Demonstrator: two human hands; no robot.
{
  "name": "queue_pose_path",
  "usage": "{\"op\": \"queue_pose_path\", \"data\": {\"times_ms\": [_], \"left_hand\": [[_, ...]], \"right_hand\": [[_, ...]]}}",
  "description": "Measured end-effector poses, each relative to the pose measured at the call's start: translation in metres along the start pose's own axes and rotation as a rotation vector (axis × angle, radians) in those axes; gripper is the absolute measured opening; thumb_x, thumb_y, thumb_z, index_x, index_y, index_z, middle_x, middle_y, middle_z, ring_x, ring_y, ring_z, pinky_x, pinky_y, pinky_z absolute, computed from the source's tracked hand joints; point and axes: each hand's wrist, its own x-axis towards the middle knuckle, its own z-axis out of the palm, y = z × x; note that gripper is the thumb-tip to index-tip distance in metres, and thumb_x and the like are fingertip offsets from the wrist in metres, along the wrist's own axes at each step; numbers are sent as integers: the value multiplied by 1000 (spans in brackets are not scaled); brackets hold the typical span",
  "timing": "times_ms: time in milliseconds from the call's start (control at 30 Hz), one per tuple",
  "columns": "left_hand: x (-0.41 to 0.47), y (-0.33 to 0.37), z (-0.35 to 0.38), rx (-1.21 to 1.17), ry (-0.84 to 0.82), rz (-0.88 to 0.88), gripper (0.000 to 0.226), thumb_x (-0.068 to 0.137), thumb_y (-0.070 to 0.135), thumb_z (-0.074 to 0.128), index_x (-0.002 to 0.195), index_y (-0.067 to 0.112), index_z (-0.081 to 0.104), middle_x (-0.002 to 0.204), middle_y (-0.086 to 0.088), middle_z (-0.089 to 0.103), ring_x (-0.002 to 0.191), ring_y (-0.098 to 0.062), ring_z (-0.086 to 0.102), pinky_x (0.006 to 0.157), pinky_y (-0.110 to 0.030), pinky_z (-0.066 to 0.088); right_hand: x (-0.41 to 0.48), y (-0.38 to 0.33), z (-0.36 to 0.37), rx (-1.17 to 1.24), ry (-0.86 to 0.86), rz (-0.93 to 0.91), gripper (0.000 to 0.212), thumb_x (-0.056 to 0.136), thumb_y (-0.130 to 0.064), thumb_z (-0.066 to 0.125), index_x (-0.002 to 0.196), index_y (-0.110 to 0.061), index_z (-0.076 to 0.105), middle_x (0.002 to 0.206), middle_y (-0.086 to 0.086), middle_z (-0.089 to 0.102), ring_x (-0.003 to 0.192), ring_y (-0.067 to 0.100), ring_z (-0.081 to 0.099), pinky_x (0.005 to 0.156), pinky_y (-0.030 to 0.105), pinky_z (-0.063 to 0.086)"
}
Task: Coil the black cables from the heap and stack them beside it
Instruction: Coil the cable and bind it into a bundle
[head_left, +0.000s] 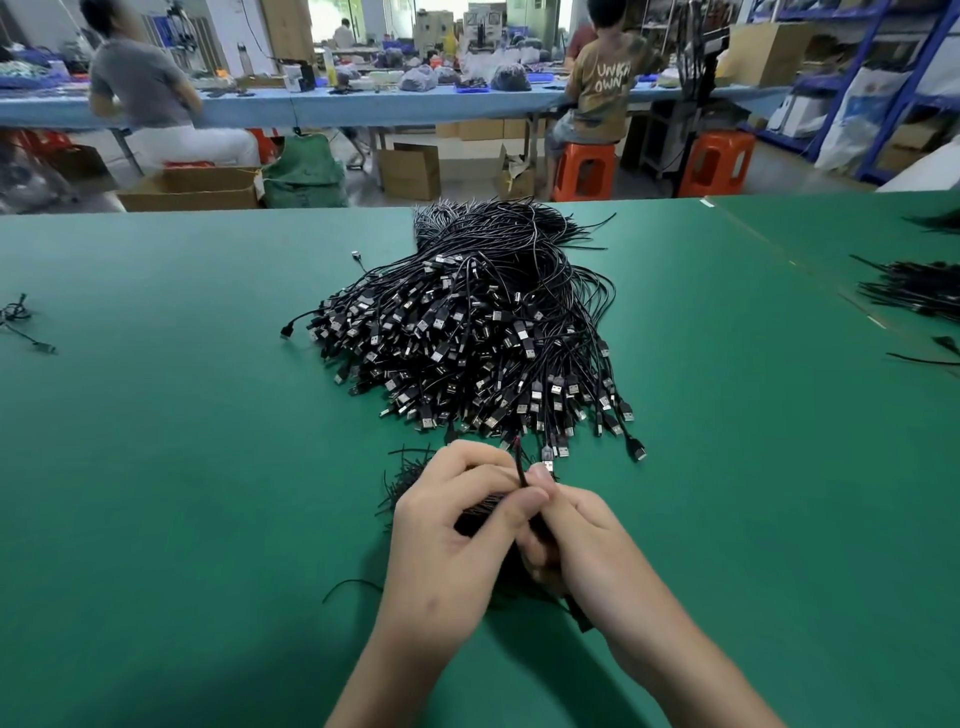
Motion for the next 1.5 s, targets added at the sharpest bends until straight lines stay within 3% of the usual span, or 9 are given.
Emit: {"op": "queue_pose_path", "data": {"times_ms": [100,300,467,567,833,967,1167,1367,1500], "left_hand": [[11,0,-4,-103,13,-40,23,93,26,70,70,29,71,92,2,68,81,-12,70,77,-18,53],[8,-13,-6,-303,-254,-256,19,98,32,66,101,21,80,68,-34,58,49,-6,55,59,-18,50],[-3,-22,-15,-300,-404,-281,36,101,31,62,103,-2,75,58,11,57,67,2,62,75,-13,48],[-1,-19,-19,-224,-328,-291,15,92,26,71,88,12,77,64,-7,62,65,-16,60,69,-23,50],[-20,-26,-8,-134,-140,-394,12,87,37,76,82,26,78,70,3,69,62,-9,61,63,-26,50],[-24,-26,1,-617,-196,-512,19,92,18,73,97,1,70,50,-10,44,41,-25,52,54,-41,53],[-6,-19,2,-453,-72,-438,10,83,21,74,84,12,79,73,-6,71,64,-17,67,63,-27,57],[8,-14,2,-368,-55,-392,18,77,33,76,85,19,81,84,2,77,71,-9,68,65,-20,55],[14,-11,3,-467,-110,-488,27,77,39,80,89,14,78,70,-8,70,45,-24,57,42,-24,50]], "right_hand": [[-2,0,-8,54,-166,-64,50,109,-44,32,77,-18,60,58,-3,38,52,15,39,52,21,37],[-8,9,-21,-69,-325,-75,28,102,-32,41,89,-15,60,60,-12,41,55,7,35,53,17,31],[-11,21,-24,-61,-382,-52,32,105,-33,41,91,-18,66,57,-8,54,54,11,44,57,22,38],[-12,23,-19,-38,-399,-23,32,107,-26,38,98,-8,62,67,0,70,58,15,61,62,26,48],[-20,37,-6,135,-159,47,18,109,-20,39,98,-7,38,71,18,72,50,20,62,51,26,47],[-17,41,-3,218,4,17,21,105,-19,46,95,-1,46,75,23,72,53,21,63,51,26,48],[-12,36,-3,162,215,-67,24,82,-38,70,75,-15,70,73,4,70,64,10,57,61,19,47],[-14,42,-6,15,111,-64,41,96,-46,45,105,-9,60,95,0,72,88,13,68,78,30,56],[-19,43,-1,65,9,-49,47,105,-48,38,117,-7,57,81,2,66,65,17,57,68,34,50]]}}
